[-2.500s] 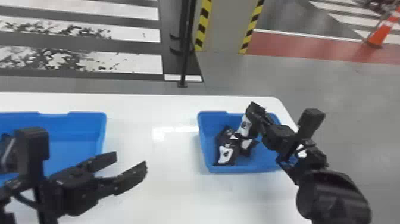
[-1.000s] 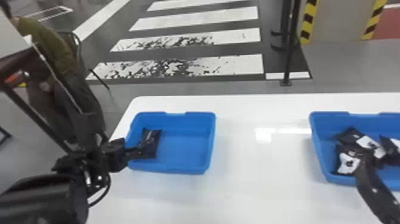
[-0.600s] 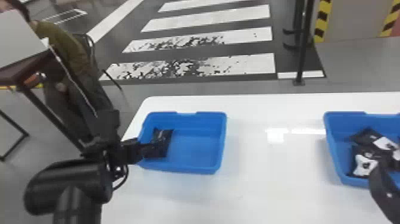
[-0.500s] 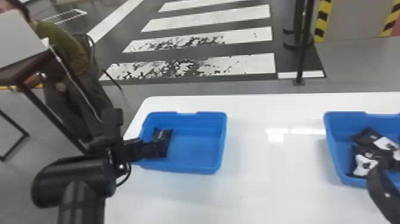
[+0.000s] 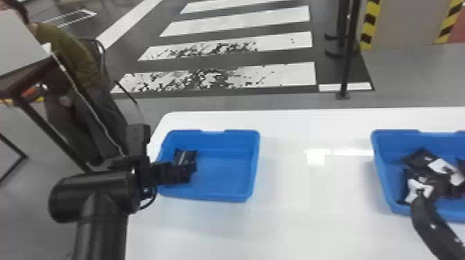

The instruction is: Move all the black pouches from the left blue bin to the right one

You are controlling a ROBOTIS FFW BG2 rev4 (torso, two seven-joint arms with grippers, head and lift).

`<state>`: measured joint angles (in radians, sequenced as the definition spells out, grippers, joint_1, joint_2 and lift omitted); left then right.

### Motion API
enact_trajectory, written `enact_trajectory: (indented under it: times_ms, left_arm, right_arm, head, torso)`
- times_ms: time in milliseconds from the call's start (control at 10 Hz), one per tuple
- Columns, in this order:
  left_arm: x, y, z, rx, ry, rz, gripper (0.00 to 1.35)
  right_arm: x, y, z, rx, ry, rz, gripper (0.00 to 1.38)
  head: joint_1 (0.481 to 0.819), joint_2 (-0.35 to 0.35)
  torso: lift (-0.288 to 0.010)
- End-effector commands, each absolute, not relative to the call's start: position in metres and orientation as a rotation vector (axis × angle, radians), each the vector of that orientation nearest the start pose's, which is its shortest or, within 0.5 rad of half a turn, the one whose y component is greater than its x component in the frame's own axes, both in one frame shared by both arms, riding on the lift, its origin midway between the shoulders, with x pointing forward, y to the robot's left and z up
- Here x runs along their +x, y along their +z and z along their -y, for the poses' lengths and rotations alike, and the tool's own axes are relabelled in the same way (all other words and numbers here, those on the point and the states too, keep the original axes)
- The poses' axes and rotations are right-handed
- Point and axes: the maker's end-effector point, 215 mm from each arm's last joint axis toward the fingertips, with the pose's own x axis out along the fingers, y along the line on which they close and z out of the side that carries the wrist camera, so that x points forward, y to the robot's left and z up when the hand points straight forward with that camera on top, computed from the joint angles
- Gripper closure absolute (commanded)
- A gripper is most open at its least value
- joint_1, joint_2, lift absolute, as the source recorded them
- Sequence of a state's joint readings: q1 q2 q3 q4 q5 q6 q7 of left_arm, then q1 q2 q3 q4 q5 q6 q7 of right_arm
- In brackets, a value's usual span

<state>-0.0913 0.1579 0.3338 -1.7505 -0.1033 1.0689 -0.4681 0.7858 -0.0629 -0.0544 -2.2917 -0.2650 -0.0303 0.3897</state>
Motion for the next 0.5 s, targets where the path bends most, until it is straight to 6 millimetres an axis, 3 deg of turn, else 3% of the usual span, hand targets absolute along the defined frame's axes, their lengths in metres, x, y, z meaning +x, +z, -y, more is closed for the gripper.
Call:
enact_trajectory:
  times_ms: [0, 100, 300, 400]
  left_arm:
    - [0.516, -0.466, -0.398, -0.120, 0.012, -0.794, 0.21]
    - [0.522, -0.470, -0.399, -0.119, 0.011, -0.811, 0.27]
    - [0.527, -0.484, -0.398, -0.139, 0.010, -0.852, 0.79]
    - [0.523, -0.487, -0.401, -0.140, 0.016, -0.860, 0.82]
  right_arm:
    - [0.356, -0.297, 0.171, 0.195, 0.386, -0.011, 0.14]
    - [0.356, -0.301, 0.170, 0.200, 0.391, -0.017, 0.14]
    - [0.356, -0.309, 0.166, 0.222, 0.400, -0.040, 0.14]
    - [0.357, -0.310, 0.166, 0.225, 0.402, -0.044, 0.14]
  head:
    - [0.695, 0.280]
    - [0.695, 0.284]
    - [0.695, 0.283]
    - [0.695, 0.284]
  torso:
    - [-0.140]
    - [-0.140]
    - [-0.140]
    - [-0.140]
